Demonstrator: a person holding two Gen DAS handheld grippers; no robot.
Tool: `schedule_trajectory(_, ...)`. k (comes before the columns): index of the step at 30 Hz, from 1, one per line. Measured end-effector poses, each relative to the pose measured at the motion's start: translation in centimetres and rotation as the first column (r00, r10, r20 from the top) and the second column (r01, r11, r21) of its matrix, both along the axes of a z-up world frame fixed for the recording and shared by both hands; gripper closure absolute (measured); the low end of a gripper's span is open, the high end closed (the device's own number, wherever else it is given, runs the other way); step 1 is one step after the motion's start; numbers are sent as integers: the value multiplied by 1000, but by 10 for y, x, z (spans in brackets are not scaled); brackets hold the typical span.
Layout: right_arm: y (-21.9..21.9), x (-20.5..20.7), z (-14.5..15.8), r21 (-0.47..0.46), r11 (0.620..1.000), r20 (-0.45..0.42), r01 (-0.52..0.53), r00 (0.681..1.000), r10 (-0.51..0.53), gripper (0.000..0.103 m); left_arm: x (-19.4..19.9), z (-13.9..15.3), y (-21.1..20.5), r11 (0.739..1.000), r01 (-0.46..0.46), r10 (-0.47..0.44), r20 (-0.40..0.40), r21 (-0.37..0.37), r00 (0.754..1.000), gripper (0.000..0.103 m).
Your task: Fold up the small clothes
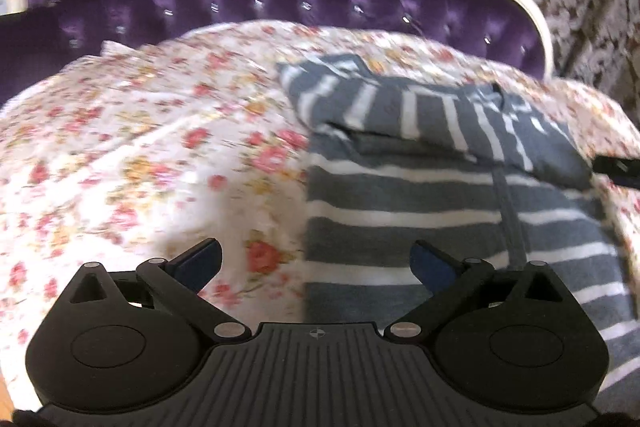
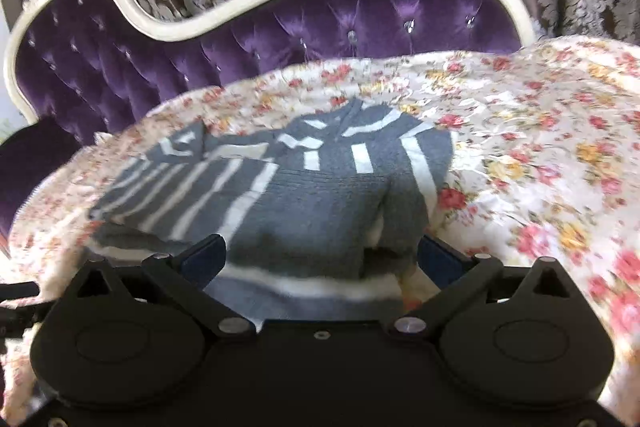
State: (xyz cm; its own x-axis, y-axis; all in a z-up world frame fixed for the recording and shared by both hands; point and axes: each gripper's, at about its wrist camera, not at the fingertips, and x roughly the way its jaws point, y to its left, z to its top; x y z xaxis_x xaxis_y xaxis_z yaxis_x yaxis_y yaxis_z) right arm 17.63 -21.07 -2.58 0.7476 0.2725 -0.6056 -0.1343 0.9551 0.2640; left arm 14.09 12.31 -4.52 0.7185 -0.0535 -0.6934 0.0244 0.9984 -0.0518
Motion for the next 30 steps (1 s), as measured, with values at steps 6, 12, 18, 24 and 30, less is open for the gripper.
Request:
schedule_trajectory(6,-6,-63,17,40,999,1,-25,1000,25,1,-31,5,7,998,-55,55,-23,-8,998,2)
schedule_trajectory(12,-8,-112,18,102,994,-24,-37,999,39,1,-70,13,2,999,-51,51,-25,-1,998,2)
schedule_trajectory(18,-8,-145,9,133,991,-54,-30,998,37,1,-102,13,-3,1000,-25,25,-19,5,999,2)
schedule_trajectory(24,-4,-169,-6,116,993,-92,-29,995,40,1,-115,0,-5,1000,10,-10,-5,-27,1000,2)
schedule_trajectory(30,12,-185,-9,-8,997,-53,-82,995,81,16,-118,-14,-5,998,18,-19,-19,-55,1000,2)
